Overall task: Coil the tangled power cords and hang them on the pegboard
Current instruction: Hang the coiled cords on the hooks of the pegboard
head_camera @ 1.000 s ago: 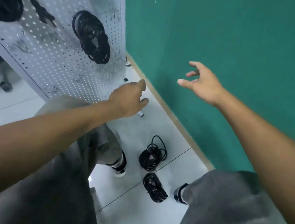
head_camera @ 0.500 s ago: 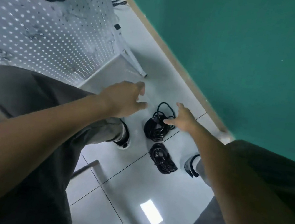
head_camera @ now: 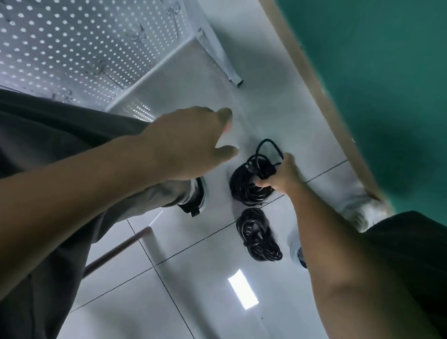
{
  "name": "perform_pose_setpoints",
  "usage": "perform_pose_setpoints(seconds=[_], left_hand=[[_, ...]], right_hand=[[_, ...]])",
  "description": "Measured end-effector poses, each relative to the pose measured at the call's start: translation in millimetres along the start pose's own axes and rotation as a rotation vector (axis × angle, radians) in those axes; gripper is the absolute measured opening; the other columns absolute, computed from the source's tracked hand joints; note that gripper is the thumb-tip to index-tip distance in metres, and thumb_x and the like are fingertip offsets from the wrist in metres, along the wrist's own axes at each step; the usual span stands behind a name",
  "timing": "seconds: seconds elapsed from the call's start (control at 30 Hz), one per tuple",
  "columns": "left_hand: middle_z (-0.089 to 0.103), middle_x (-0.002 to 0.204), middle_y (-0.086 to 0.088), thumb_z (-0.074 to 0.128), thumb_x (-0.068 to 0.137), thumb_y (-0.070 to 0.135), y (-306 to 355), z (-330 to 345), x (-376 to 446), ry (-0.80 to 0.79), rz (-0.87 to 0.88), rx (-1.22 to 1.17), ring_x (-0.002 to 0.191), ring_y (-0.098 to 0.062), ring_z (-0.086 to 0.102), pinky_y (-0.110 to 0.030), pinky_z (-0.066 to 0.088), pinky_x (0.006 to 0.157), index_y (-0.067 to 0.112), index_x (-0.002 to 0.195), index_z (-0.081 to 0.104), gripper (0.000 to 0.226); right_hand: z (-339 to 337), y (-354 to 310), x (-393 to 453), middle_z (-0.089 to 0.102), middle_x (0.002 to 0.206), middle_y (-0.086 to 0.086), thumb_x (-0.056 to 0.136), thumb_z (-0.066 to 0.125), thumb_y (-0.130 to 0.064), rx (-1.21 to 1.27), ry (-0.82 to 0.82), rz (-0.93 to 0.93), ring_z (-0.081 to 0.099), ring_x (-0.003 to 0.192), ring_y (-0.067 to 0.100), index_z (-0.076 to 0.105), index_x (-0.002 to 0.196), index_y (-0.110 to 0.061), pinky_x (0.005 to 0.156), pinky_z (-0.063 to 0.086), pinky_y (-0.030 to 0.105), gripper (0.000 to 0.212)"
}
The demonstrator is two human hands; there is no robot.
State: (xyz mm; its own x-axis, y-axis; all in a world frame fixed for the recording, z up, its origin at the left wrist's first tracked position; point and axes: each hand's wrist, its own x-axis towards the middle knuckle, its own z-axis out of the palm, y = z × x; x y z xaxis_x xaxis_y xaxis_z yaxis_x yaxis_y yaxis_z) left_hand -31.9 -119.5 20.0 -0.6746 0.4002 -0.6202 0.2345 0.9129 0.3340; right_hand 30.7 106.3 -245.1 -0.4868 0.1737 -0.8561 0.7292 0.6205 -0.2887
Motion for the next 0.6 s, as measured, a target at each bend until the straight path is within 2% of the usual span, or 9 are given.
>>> perform_pose_setpoints(seconds=[0.07, 0.13, 0.23, 0.33, 0.43, 0.5, 0.6], left_hand=[[0.067, 0.123, -0.006, 0.055, 0.101, 0.051, -1, 2, 1, -0.017, -0.002, 0.015, 0.111, -0.026, 0.062, -0.047, 0.05, 0.098, 0.016, 0.132, 0.052, 0.047], [0.068, 0.121, -0.006, 0.054, 0.101, 0.053, -2, 6, 4, -0.036, -0.007, 0.037, 0.109, -0.025, 0.062, -0.047, 0.05, 0.097, 0.017, 0.131, 0.052, 0.047], [0.068, 0.12, -0.005, 0.052, 0.102, 0.053, 0, 10, 6, -0.06, -0.011, 0.042, 0.109, -0.025, 0.061, -0.047, 0.05, 0.096, 0.018, 0.131, 0.051, 0.046], [0.067, 0.121, -0.006, 0.052, 0.102, 0.053, 1, 13, 6, -0.084, -0.014, 0.04, 0.109, -0.025, 0.061, -0.046, 0.051, 0.096, 0.017, 0.132, 0.051, 0.047], [0.066, 0.12, -0.006, 0.052, 0.101, 0.055, -2, 15, 5, -0.098, -0.03, 0.043, 0.11, -0.026, 0.06, -0.048, 0.051, 0.096, 0.018, 0.131, 0.051, 0.048], [0.066, 0.121, -0.005, 0.051, 0.1, 0.056, -4, 16, 5, -0.102, -0.046, 0.049, 0.111, -0.026, 0.06, -0.048, 0.05, 0.096, 0.02, 0.131, 0.05, 0.047], [0.065, 0.119, -0.004, 0.051, 0.1, 0.056, -6, 17, 6, -0.107, -0.065, 0.058, 0.11, -0.026, 0.059, -0.047, 0.049, 0.096, 0.021, 0.13, 0.05, 0.046]], right_hand=[[5, 7, 7, 0.048, 0.146, 0.014, 0.071, 0.094, -0.015, 0.065, 0.05, -0.018, 0.051, 0.133, 0.035, 0.029, 0.146, -0.012, 0.101, 0.047, 0.037, 0.098], [5, 11, 11, 0.058, 0.132, 0.011, 0.075, 0.087, -0.004, 0.112, 0.072, -0.03, 0.059, 0.122, 0.032, 0.04, 0.136, -0.013, 0.088, 0.049, 0.033, 0.077], [2, 13, 15, 0.061, 0.118, 0.007, 0.077, 0.083, 0.0, 0.216, 0.036, 0.013, 0.064, 0.111, 0.032, 0.05, 0.127, -0.013, 0.083, 0.06, 0.047, 0.061], [3, 14, 20, 0.063, 0.121, 0.008, 0.073, 0.089, -0.008, 0.271, 0.015, 0.053, 0.065, 0.108, 0.03, 0.052, 0.124, -0.015, 0.087, 0.06, 0.049, 0.063], [10, 8, 18, 0.06, 0.123, 0.005, 0.066, 0.096, -0.015, 0.264, 0.015, 0.032, 0.061, 0.111, 0.026, 0.047, 0.124, -0.017, 0.099, 0.054, 0.041, 0.076], [14, 5, 16, 0.055, 0.117, 0.003, 0.067, 0.095, -0.014, 0.229, 0.036, 0.018, 0.057, 0.106, 0.023, 0.046, 0.128, -0.013, 0.093, 0.049, 0.032, 0.078], [20, 4, 16, 0.057, 0.114, 0.004, 0.07, 0.092, -0.012, 0.187, 0.07, 0.015, 0.057, 0.1, 0.024, 0.046, 0.127, -0.011, 0.082, 0.043, 0.029, 0.073]])
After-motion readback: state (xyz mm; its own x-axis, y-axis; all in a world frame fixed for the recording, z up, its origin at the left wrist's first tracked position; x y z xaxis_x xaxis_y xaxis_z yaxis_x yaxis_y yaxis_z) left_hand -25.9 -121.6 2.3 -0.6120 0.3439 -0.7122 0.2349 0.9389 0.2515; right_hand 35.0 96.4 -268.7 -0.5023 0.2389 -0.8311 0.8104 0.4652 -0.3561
